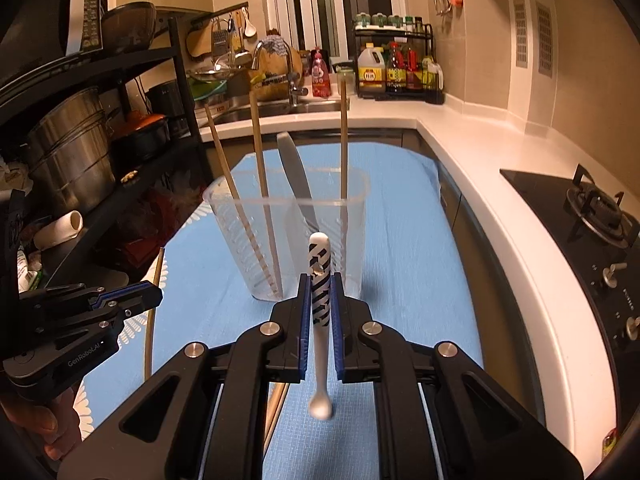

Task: Organize utensils
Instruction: 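Lift the spoon with the right tool while the left tool lifts the chopstick over the holder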

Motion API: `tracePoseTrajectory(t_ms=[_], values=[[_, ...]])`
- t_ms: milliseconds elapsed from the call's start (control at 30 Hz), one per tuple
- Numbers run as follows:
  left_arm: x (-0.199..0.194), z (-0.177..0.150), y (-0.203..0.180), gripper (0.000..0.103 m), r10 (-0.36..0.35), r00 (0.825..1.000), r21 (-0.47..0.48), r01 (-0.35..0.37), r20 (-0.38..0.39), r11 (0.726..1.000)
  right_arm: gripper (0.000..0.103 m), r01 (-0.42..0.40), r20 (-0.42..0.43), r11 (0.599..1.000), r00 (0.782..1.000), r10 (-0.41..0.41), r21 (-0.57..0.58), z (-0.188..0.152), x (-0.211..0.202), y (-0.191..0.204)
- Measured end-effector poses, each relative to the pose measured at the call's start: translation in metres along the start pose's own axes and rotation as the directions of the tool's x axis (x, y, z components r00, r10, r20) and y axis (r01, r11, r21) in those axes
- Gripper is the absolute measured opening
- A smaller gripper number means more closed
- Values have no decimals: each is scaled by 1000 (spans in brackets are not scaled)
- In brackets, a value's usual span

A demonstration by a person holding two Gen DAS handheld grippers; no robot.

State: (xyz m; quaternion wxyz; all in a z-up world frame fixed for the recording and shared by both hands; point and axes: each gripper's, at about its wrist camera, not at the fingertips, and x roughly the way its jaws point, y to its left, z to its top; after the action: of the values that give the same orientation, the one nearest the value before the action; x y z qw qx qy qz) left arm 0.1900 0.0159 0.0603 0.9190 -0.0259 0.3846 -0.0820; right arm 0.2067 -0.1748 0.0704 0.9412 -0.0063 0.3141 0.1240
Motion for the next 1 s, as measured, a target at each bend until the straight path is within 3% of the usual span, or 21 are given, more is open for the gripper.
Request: tracePoseTrajectory(t_ms=[500, 767, 900, 1000], values=[[-55, 30, -9, 6, 0, 995, 32, -4, 98, 999, 0, 12, 77, 1000, 997, -10, -20, 38, -41, 9], [-71, 52, -14, 6, 10, 991, 45, -16, 136, 999, 0, 26, 106, 999, 994, -23, -27, 53, -52, 6], [-72, 56, -15, 6, 3, 990, 49, -9, 142, 999, 0, 4, 84, 1000, 996, -3, -11, 51, -48, 1], [-70, 53, -13, 6, -4, 990, 43, -2, 138, 999, 5, -56, 15, 998, 998, 55, 31, 42, -34, -5]])
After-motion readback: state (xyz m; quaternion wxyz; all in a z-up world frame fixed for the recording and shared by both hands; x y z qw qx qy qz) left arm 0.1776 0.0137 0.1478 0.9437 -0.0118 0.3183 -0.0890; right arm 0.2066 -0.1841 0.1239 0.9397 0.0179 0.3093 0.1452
